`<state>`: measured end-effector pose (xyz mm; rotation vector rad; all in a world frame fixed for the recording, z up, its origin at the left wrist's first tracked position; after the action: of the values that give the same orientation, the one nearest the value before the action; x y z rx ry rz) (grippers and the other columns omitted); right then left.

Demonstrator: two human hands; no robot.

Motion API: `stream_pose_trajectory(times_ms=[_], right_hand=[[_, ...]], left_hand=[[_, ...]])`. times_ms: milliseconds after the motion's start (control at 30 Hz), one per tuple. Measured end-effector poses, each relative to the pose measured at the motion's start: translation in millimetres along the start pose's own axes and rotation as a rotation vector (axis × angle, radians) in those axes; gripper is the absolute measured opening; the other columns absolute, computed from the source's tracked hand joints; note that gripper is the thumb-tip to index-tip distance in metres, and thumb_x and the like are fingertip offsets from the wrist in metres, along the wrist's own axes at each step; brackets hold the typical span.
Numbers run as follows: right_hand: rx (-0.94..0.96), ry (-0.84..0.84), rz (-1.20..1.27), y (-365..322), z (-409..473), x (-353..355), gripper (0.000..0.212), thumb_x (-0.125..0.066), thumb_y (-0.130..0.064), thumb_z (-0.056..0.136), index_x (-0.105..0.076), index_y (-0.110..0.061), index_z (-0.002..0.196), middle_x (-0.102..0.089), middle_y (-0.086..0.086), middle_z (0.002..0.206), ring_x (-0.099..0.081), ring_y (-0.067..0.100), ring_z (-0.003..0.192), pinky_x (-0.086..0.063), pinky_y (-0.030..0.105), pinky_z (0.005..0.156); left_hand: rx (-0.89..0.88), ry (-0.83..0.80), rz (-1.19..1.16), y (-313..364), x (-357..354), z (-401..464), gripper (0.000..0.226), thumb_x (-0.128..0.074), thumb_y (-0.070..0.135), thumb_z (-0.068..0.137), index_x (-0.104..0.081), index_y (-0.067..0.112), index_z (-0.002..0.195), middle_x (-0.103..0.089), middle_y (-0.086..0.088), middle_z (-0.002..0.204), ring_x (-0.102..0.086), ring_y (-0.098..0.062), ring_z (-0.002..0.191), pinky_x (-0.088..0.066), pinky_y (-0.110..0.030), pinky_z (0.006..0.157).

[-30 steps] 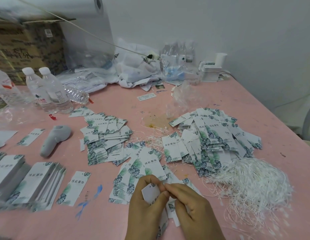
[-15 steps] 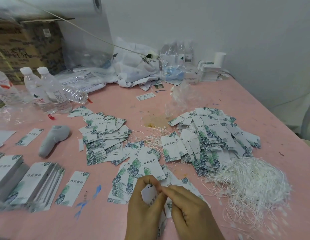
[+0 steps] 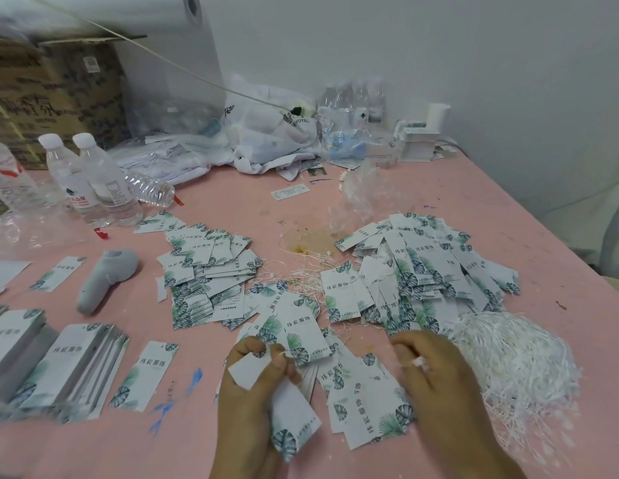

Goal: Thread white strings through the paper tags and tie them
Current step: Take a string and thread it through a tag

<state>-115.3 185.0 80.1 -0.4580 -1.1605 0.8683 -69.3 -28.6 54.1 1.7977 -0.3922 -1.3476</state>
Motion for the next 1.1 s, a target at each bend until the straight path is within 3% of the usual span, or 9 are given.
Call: stream_pose_trajectory(times_ms=[133, 233, 400, 533, 667, 733, 900, 1000, 1100], right_hand=[[-0.146, 0.086, 0.073, 5.4, 5.2, 11.8, 0.028, -0.053, -0.016, 0.097, -0.061, -0.042, 0.102, -0.059, -0.025, 0.105, -0.055, -0.006, 0.099, -0.051, 0.029, 0.082], [-0.079, 0.089, 0.109, -7.5, -3.1, 5.3, 0.045, -0.052, -0.004, 0.092, -0.055, -0.045, 0.111, -0.047, -0.038, 0.122, -0.046, -0.016, 0.114, -0.047, 0.009, 0.08], [0.11, -0.311, 0.23, -33.0, -21.9, -30.0, 0.06, -0.057, -0.013, 0.084, -0.047, -0.05, 0.13, -0.047, -0.029, 0.137, -0.047, -0.006, 0.126, -0.039, 0.008, 0.099], [0.111, -0.363, 0.251, -34.5, -19.2, -36.7, 0.047, -0.061, -0.016, 0.083, -0.057, -0.044, 0.121, -0.059, -0.021, 0.121, -0.059, 0.002, 0.112, -0.043, 0.01, 0.091], [0.008, -0.327, 0.314, -27.5, -17.9, -34.3, 0.036, -0.068, -0.022, 0.082, -0.065, -0.051, 0.103, -0.065, -0.009, 0.089, -0.06, 0.013, 0.071, -0.048, 0.017, 0.069], [-0.055, -0.299, 0.346, -23.9, -17.4, -34.9, 0.03, -0.072, -0.016, 0.085, -0.069, -0.044, 0.093, -0.066, -0.002, 0.082, -0.058, 0.027, 0.068, -0.048, 0.027, 0.062], [-0.061, -0.202, 0.324, -25.7, -16.8, -32.4, 0.028, -0.071, -0.005, 0.085, -0.068, -0.033, 0.083, -0.066, -0.014, 0.071, -0.049, 0.016, 0.052, -0.039, 0.018, 0.052], [-0.091, -0.118, 0.376, -26.7, -18.4, -30.4, 0.03, -0.068, -0.001, 0.086, -0.067, -0.029, 0.077, -0.073, -0.008, 0.078, -0.065, 0.013, 0.06, -0.048, 0.013, 0.056], [-0.069, -0.075, 0.33, -31.7, -20.0, -34.1, 0.028, -0.07, -0.006, 0.085, -0.066, -0.034, 0.081, -0.067, -0.003, 0.073, -0.066, 0.016, 0.062, -0.054, 0.023, 0.058]], left_hand=[[0.065, -0.033, 0.056, -4.5, -3.3, -2.3, 0.034, -0.073, -0.007, 0.067, -0.059, 0.018, 0.086, -0.061, -0.013, 0.076, -0.058, -0.026, 0.054, -0.055, -0.044, 0.068], [0.082, -0.157, 0.264, -8.5, -11.1, -9.0, 0.027, -0.073, -0.001, 0.067, -0.063, 0.021, 0.079, -0.066, -0.012, 0.071, -0.062, -0.028, 0.057, -0.054, -0.038, 0.06], [0.122, -0.3, 0.406, -10.4, -18.2, -14.9, 0.028, -0.075, 0.0, 0.068, -0.063, 0.021, 0.081, -0.064, -0.014, 0.073, -0.058, -0.024, 0.057, -0.051, -0.032, 0.054], [0.145, -0.287, 0.345, -11.5, -17.4, -13.3, 0.031, -0.074, -0.004, 0.066, -0.058, 0.009, 0.089, -0.063, -0.015, 0.071, -0.059, -0.021, 0.058, -0.051, -0.028, 0.052], [0.177, -0.262, 0.291, -11.7, -16.9, -11.1, 0.044, -0.084, 0.002, 0.058, -0.055, 0.005, 0.091, -0.063, -0.015, 0.072, -0.058, -0.024, 0.056, -0.051, -0.031, 0.051], [0.18, -0.28, 0.275, -11.0, -17.6, -10.6, 0.053, -0.085, 0.008, 0.055, -0.051, 0.0, 0.094, -0.063, -0.016, 0.073, -0.058, -0.026, 0.054, -0.051, -0.032, 0.051], [0.214, -0.28, 0.288, -11.8, -21.1, -14.4, 0.047, -0.077, 0.004, 0.064, -0.052, -0.003, 0.103, -0.066, -0.021, 0.078, -0.062, -0.03, 0.057, -0.054, -0.036, 0.054], [0.26, -0.236, 0.364, -15.5, -18.6, -16.9, 0.038, -0.057, 0.002, 0.075, -0.061, 0.006, 0.112, -0.072, -0.023, 0.085, -0.068, -0.03, 0.064, -0.057, -0.033, 0.058], [0.255, -0.21, 0.492, -19.2, -16.6, -18.9, 0.033, -0.052, 0.003, 0.083, -0.075, 0.021, 0.097, -0.076, -0.013, 0.083, -0.071, -0.019, 0.065, -0.054, -0.024, 0.055]])
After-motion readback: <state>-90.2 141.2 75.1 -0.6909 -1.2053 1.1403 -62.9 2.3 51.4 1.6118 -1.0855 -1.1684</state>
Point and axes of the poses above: each hand's wrist, its own z-axis towards the middle knuckle, its own x-axis out of the back of the hand, y = z × x, the point moved 3 cm from there along z, towards the middle knuckle
